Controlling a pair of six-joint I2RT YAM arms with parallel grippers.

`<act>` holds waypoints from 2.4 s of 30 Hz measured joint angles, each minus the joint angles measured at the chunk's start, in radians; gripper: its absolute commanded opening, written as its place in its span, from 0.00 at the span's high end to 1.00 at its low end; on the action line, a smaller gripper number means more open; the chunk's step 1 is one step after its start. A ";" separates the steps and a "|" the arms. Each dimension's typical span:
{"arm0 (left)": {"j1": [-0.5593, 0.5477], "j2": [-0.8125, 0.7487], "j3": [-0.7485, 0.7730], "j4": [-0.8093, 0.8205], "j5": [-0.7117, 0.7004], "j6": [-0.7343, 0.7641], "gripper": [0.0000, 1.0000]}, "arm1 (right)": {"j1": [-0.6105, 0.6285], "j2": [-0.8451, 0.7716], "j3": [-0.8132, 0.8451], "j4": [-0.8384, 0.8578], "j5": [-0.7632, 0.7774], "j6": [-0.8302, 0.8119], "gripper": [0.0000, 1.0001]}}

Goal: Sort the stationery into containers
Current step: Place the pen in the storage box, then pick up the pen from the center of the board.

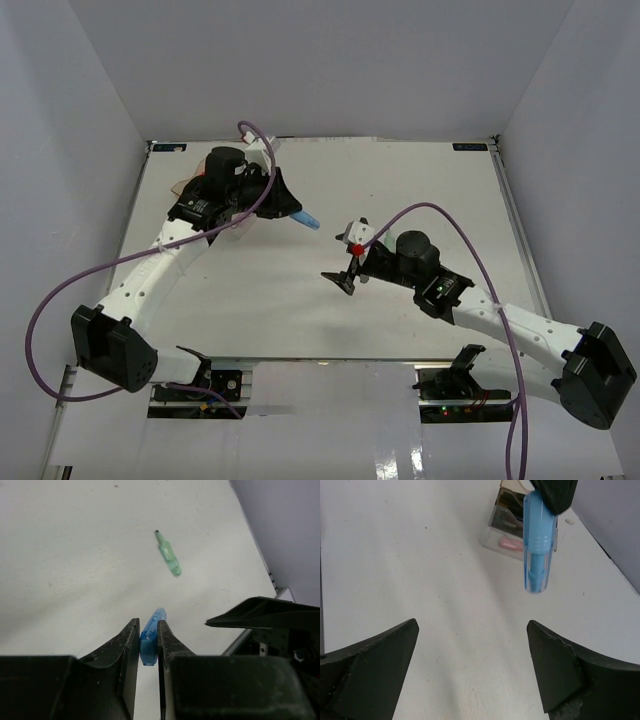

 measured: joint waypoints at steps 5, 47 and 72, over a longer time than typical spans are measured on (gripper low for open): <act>0.043 -0.043 -0.117 0.089 -0.168 0.004 1.00 | 0.000 -0.079 -0.074 -0.041 0.066 0.036 0.10; 0.361 0.331 -0.438 0.890 -0.480 -0.269 0.33 | 0.000 -0.224 -0.228 -0.187 0.537 0.350 0.09; 0.363 -0.182 -0.395 0.397 -0.303 -0.091 0.02 | -0.301 0.181 -0.071 -0.352 0.624 0.581 0.13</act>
